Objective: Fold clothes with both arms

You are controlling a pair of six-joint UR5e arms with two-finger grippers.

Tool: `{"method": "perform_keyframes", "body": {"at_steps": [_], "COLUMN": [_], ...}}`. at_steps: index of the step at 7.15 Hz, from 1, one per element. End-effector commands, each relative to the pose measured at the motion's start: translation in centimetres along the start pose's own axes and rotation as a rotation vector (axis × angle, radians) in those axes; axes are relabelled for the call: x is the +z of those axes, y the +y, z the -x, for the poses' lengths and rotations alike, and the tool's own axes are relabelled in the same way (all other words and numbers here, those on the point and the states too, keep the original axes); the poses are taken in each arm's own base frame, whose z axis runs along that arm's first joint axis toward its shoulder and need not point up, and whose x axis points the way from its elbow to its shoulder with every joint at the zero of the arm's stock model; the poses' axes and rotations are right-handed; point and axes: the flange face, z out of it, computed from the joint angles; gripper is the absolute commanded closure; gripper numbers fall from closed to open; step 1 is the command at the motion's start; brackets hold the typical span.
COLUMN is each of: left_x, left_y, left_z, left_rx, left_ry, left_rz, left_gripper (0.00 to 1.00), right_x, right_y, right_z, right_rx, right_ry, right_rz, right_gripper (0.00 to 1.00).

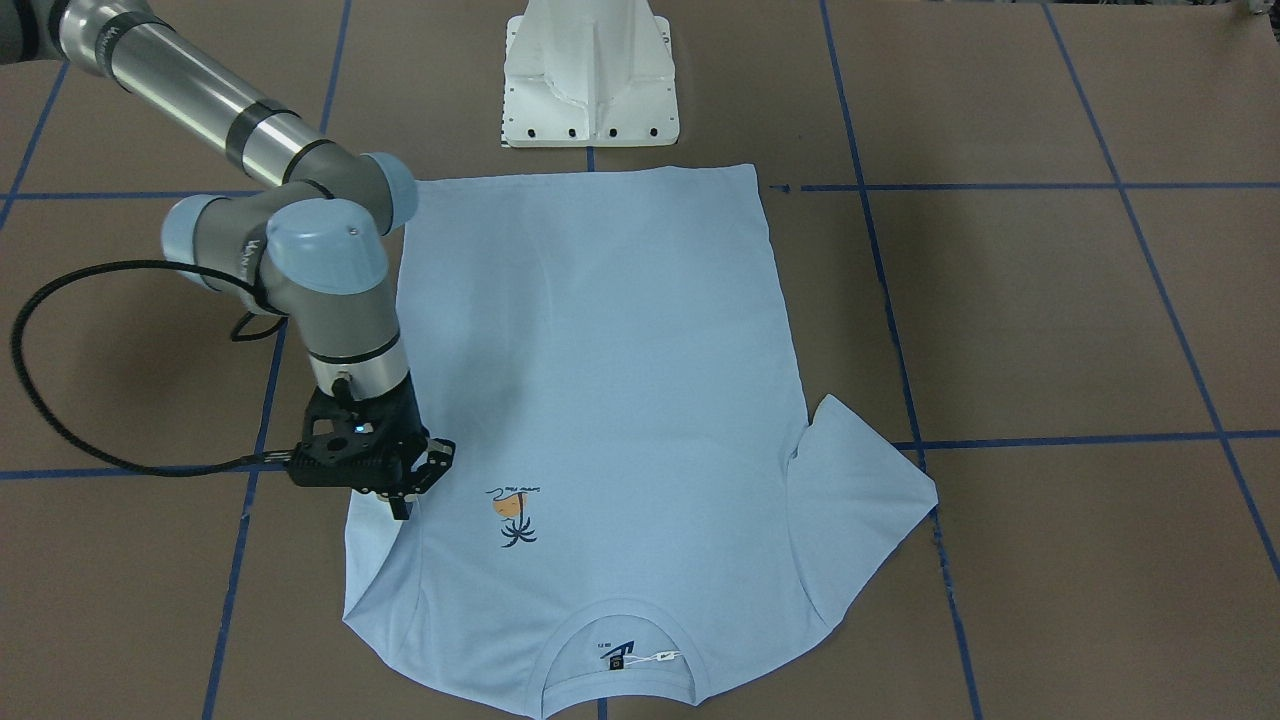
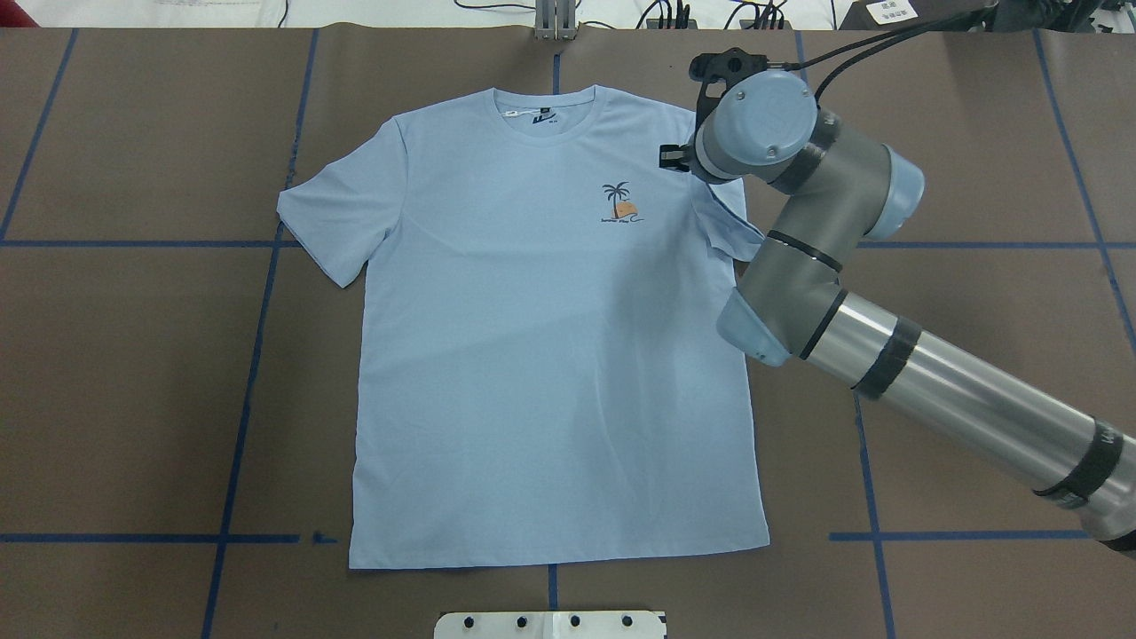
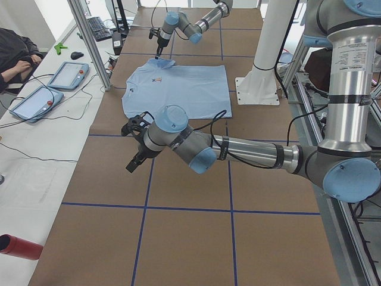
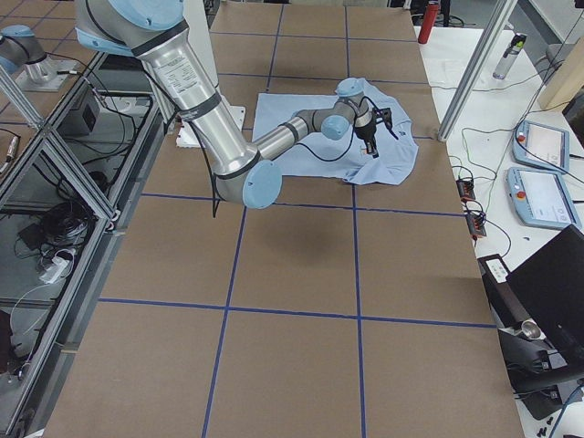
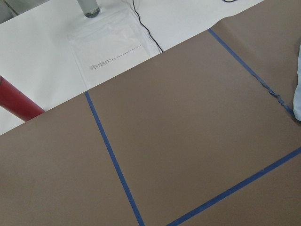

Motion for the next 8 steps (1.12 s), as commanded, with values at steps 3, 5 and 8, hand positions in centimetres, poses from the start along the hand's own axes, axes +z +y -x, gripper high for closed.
{"method": "perform_keyframes", "body": {"at_steps": [3,5,8], "left_x": [0.0,0.0,-0.3], "left_y": [0.0,-0.1,-1.2], "left_z": [0.0,0.0,-0.9], "left_rx": [-0.001,-0.001,0.064], "left_ry": [-0.001,-0.001,0.007], "left_rz": [-0.001,-0.002,-0.082], "left_gripper": [0.00,0.00,0.00], "right_x": [2.6,1.6,-3.2], "right_y": [3.7,4.0,-4.8], "right_z": [7.1,8.8,5.7], "right_rx": [-0.006,-0.021,-0.061], "right_ry": [0.053,0.038,-0.020], "right_rz": [-0.025,-0.053,0.116], "right_gripper": [1.00,0.00,0.00]}}
